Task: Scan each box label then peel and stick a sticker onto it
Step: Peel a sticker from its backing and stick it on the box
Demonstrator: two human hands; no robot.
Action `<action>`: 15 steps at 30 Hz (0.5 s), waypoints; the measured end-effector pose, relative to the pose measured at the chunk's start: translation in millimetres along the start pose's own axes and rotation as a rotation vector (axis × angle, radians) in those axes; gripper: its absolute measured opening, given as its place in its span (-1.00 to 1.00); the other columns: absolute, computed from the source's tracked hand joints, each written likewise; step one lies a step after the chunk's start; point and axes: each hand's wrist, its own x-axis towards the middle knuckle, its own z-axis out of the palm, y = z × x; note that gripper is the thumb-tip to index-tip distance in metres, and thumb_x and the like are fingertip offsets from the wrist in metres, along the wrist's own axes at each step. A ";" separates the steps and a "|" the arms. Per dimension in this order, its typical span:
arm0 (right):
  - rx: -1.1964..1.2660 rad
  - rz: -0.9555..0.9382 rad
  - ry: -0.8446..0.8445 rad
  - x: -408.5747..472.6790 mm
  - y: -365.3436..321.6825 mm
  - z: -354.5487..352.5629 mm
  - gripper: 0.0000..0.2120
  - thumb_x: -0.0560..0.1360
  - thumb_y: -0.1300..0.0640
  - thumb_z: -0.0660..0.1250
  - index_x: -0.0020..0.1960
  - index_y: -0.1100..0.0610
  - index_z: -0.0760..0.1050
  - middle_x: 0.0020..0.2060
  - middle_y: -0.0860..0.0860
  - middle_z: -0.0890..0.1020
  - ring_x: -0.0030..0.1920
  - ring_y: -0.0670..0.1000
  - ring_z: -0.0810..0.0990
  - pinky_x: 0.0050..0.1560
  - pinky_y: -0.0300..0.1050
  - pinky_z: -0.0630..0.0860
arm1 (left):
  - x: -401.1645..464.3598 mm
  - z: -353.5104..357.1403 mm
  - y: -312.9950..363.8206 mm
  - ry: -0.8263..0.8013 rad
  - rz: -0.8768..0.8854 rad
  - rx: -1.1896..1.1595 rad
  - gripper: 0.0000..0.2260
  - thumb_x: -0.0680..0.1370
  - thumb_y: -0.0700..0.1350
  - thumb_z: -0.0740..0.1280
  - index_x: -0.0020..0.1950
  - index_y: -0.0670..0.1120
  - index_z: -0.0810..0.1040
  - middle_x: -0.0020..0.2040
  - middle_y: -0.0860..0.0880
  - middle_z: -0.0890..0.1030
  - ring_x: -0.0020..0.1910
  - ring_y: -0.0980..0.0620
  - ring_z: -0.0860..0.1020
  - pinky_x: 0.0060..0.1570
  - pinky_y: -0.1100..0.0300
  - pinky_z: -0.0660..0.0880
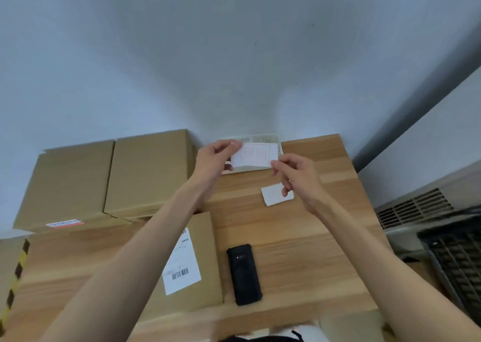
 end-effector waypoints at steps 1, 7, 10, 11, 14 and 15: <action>0.015 -0.024 0.018 -10.2 -9.3 2.0 -0.89 0.57 0.21 0.40 -0.04 0.27 0.59 -0.27 0.08 0.65 -0.46 0.05 0.24 -0.50 -0.12 0.45 | -8.4 -1.3 6.6 -0.026 -0.012 -0.055 -0.83 0.56 -0.07 0.46 0.09 -0.12 0.71 -0.02 -0.06 0.74 -0.11 0.03 0.60 -0.22 0.19 0.50; 0.099 -0.183 0.064 -60.8 -60.7 4.1 -0.89 0.57 0.20 0.39 -0.08 0.25 0.59 -0.25 0.12 0.64 -0.50 0.02 0.25 -0.49 -0.10 0.44 | -72.6 21.0 38.5 -0.181 -0.031 -0.284 -0.78 0.55 -0.03 0.46 0.06 -0.17 0.70 -0.13 -0.07 0.69 -0.31 0.08 0.49 -0.27 0.19 0.43; 0.084 -0.217 0.041 -75.6 -84.4 -0.3 -0.83 0.57 0.18 0.40 -0.05 0.32 0.59 -0.26 0.10 0.64 -0.49 0.00 0.27 -0.49 -0.08 0.43 | -99.2 41.6 51.0 -0.117 0.069 -0.223 -0.81 0.51 -0.03 0.50 -0.06 -0.16 0.72 -0.16 -0.07 0.70 -0.31 0.05 0.47 -0.25 0.16 0.40; 0.070 -0.229 0.026 -79.8 -92.5 -3.5 -0.81 0.57 0.18 0.40 -0.03 0.34 0.60 -0.26 0.09 0.64 -0.49 0.00 0.28 -0.49 -0.09 0.43 | -105.4 47.6 55.1 -0.089 0.123 -0.205 -0.83 0.50 -0.05 0.51 -0.11 -0.16 0.73 -0.18 -0.08 0.70 -0.32 0.04 0.46 -0.26 0.15 0.39; 0.010 -0.293 -0.024 -91.7 -110.5 -15.5 -0.85 0.57 0.17 0.39 -0.05 0.26 0.64 -0.24 0.08 0.67 -0.50 0.01 0.30 -0.51 -0.12 0.44 | -121.5 59.7 67.9 -0.006 0.246 -0.171 -0.86 0.50 -0.11 0.51 -0.18 -0.17 0.73 -0.25 -0.08 0.68 -0.34 0.04 0.44 -0.26 0.14 0.40; -0.003 -0.321 -0.035 -94.6 -114.9 -20.1 -0.87 0.57 0.17 0.39 -0.06 0.23 0.65 -0.22 0.09 0.69 -0.51 0.01 0.30 -0.53 -0.13 0.44 | -125.9 62.0 72.6 0.020 0.270 -0.168 -0.86 0.50 -0.12 0.51 -0.19 -0.17 0.73 -0.26 -0.08 0.67 -0.34 0.04 0.44 -0.26 0.15 0.40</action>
